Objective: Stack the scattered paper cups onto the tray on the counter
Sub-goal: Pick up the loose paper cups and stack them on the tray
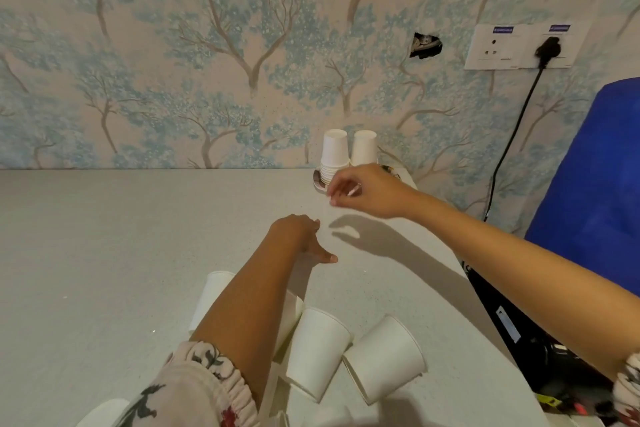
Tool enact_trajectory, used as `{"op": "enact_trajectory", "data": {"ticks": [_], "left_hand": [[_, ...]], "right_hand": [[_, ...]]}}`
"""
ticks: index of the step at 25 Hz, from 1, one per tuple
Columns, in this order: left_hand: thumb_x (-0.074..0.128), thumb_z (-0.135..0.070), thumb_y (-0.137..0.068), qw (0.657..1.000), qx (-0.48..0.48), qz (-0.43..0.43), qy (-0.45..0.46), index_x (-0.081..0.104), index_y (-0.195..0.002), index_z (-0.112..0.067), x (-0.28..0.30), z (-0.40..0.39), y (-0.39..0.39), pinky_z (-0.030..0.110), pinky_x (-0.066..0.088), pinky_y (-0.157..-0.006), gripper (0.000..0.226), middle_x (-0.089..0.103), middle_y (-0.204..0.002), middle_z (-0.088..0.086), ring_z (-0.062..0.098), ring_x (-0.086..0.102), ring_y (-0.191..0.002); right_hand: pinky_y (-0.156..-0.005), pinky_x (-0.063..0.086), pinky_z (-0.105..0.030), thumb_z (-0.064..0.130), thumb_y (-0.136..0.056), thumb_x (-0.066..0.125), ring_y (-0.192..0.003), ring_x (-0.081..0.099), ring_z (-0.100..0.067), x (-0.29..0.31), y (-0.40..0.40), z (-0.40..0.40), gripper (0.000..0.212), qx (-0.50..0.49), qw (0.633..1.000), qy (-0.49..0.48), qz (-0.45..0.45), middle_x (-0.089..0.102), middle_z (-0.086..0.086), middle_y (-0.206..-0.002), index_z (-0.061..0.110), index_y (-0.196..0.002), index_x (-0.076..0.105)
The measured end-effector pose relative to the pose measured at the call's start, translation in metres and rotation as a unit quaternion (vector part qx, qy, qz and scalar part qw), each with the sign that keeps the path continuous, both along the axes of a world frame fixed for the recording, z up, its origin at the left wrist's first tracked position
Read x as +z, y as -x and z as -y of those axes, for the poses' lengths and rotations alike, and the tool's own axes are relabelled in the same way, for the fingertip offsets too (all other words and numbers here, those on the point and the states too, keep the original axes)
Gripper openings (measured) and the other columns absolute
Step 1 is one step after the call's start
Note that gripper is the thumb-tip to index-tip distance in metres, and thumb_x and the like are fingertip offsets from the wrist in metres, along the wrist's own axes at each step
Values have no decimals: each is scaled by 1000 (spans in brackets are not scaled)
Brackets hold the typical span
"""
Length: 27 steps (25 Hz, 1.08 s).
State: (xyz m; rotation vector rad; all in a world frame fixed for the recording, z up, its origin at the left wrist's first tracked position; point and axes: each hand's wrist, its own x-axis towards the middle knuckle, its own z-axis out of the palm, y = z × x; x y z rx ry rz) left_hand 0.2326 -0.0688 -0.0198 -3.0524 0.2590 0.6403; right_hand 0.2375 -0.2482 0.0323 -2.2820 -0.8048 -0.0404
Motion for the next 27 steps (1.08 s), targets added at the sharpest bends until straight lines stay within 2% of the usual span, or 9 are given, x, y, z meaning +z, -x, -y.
{"op": "enact_trajectory", "data": {"ticks": [2,4,6,8,11,16,19,23,27], "left_hand": [[63,-72,-74,1000,7,-2,-4,28,-153,-21,3,1,0,40,40,-104,100,42,-150,5,28,43,-134],[63,-65,-80,1000,4,-3,-11,34,-150,-20,5,3,2,39,44,-101,89,49,-143,6,28,51,-126],[61,-60,-84,1000,3,-2,-27,27,-153,-22,7,5,7,40,43,-102,87,44,-148,7,28,48,-129],[57,-65,-84,999,9,-2,-42,20,-156,-23,7,8,12,42,41,-103,91,39,-152,7,30,45,-133],[51,-71,-84,999,15,6,-43,18,-156,-23,3,9,18,44,38,-106,93,34,-155,8,32,39,-137],[48,-73,-84,999,17,22,-32,21,-155,-22,-1,6,23,45,35,-108,92,31,-157,7,32,35,-141],[48,-73,-84,999,13,24,-32,21,-155,-22,-1,6,22,46,35,-107,91,32,-157,8,32,35,-141],[49,-71,-85,999,7,22,-40,22,-155,-21,1,8,21,44,36,-106,90,33,-156,8,31,36,-139],[56,-69,-83,999,5,23,-37,32,-152,-19,4,10,17,41,38,-104,88,38,-152,8,29,39,-137]], "right_hand": [[-73,52,-14,24,-85,76,-81,68,-1,-1,38,-1,9,70,996,32,-37,74,12,-86,22,-93,73],[-77,56,-21,28,-85,76,-81,69,-3,3,72,2,8,99,991,52,-67,73,13,-85,24,-92,73],[-83,57,-28,34,-84,77,-85,68,-5,9,99,6,13,105,989,68,-81,73,13,-87,24,-92,73],[-85,54,-28,43,-80,78,-90,67,-4,15,123,13,22,118,984,93,-95,71,15,-90,26,-94,72],[-88,52,-28,57,-71,79,-98,60,1,18,152,22,41,141,967,188,-97,66,20,-101,34,-103,67],[-78,51,-32,66,-59,81,-97,52,-6,3,179,29,63,126,926,355,-29,55,21,-108,39,-110,55],[-74,53,-34,57,-62,83,-94,57,-10,-10,184,28,62,124,928,352,-23,57,16,-109,35,-112,54],[-74,54,-31,58,-66,78,-92,56,-8,-17,177,35,58,109,938,326,-40,57,17,-110,36,-113,52],[-74,54,-26,53,-68,79,-93,56,-1,-3,141,50,52,58,966,235,-94,57,19,-106,40,-110,51]]}}
